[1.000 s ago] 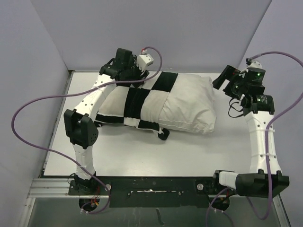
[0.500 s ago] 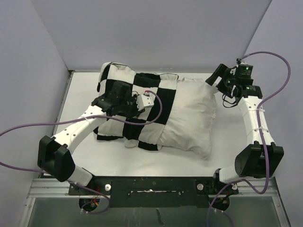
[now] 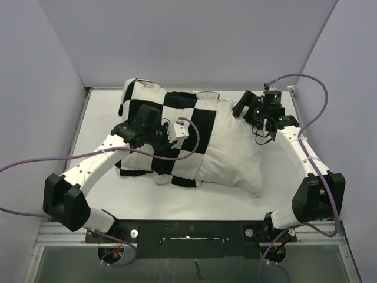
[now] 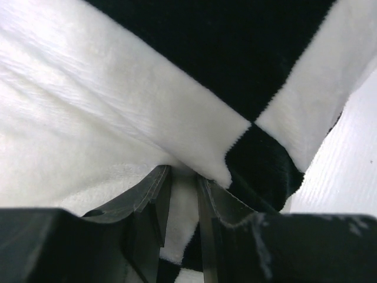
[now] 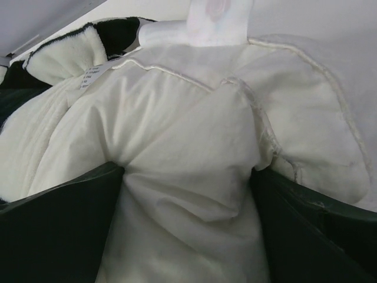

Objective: Remove the pillowcase from the pillow
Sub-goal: Remove the pillow from the pillowcase.

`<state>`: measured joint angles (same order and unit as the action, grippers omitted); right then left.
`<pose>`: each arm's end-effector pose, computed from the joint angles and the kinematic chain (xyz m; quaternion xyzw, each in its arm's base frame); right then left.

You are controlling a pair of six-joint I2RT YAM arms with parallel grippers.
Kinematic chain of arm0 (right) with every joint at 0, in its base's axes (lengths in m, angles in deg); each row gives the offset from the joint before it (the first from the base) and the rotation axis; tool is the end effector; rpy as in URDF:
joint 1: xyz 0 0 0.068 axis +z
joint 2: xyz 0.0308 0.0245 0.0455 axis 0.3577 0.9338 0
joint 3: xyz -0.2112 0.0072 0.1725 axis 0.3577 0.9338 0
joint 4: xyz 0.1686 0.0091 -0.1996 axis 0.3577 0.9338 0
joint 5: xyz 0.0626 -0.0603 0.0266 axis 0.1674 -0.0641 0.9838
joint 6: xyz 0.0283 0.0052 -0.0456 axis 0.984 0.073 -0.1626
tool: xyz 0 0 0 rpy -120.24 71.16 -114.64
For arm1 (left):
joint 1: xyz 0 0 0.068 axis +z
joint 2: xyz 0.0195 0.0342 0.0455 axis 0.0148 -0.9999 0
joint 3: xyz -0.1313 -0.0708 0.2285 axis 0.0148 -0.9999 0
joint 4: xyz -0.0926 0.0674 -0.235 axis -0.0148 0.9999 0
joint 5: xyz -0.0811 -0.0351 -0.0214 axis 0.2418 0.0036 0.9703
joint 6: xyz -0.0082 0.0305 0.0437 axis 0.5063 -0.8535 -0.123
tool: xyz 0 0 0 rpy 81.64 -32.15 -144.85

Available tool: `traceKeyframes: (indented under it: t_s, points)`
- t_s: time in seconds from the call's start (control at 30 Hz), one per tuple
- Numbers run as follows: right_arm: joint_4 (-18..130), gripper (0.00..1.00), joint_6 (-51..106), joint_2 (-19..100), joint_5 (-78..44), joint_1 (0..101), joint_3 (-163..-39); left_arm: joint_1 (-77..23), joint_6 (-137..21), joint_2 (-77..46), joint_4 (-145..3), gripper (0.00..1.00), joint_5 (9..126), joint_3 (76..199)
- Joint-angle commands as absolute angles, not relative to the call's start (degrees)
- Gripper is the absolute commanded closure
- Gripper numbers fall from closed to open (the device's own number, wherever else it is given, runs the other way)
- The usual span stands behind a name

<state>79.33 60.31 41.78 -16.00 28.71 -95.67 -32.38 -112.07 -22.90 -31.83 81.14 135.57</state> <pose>0.3230 0.0495 0.3184 0.2090 0.8632 0.2451 0.3889 0.2562 -0.1727 0.3001 0.6061 0.6970 -0.1438 0.3551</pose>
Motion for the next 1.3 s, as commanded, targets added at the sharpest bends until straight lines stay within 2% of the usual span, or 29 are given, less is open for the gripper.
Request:
traceKeyframes:
  t_s: [0.0,0.03,0.07,0.17,0.2,0.23,0.33,0.43,0.57,0.7,1.0,1.17,1.27]
  points:
    - [68.63,0.17,61.65,44.47,-10.73,32.32,-97.07,-33.28,-110.03,-20.91,-17.28,0.76,85.26,132.86]
    - [63.72,0.27,61.91,44.14,-9.48,32.60,-97.01,-33.13,-110.17,-20.29,-16.71,0.74,85.28,133.11]
    - [59.18,0.44,62.29,43.93,-7.60,32.79,-97.41,-32.94,-110.30,-19.52,-16.50,0.69,85.08,133.60]
    - [50.29,0.86,61.95,45.45,-1.36,33.00,-103.48,-29.65,-108.33,-17.86,-16.18,0.48,87.12,138.17]
    - [48.54,0.95,61.02,46.19,0.71,33.42,-106.57,-26.79,-107.14,-17.89,-15.60,0.44,88.65,140.97]
    - [46.55,1.00,59.07,46.47,2.39,34.19,-109.26,-24.31,-105.98,-18.23,-14.67,0.40,90.32,144.22]
    - [40.83,1.00,47.96,45.01,6.58,38.37,-113.61,-15.55,-103.14,-19.89,-12.83,0.36,95.21,154.81]
    - [37.87,1.00,36.38,41.27,8.79,42.99,-112.62,-5.49,-100.87,-21.76,-13.61,0.32,100.51,163.77]
    - [33.78,1.00,32.60,36.82,13.34,44.07,-108.59,2.66,-101.78,-26.47,-9.30,0.32,105.47,173.93]
    - [29.51,1.00,31.66,33.53,19.29,44.07,-105.44,4.25,-105.48,-27.97,-4.33,0.32,107.46,175.36]
    - [33.02,1.00,30.70,28.64,35.57,43.64,-104.10,3.63,-109.07,-27.65,2.14,0.30,109.97,176.18]
    - [37.33,1.00,30.69,24.71,43.92,43.87,-103.57,3.98,-105.49,-26.93,-3.68,0.29,108.26,174.78]
    - [37.88,1.00,31.22,22.04,46.35,45.26,-102.73,4.16,-103.13,-28.73,-4.29,0.29,109.00,178.39]
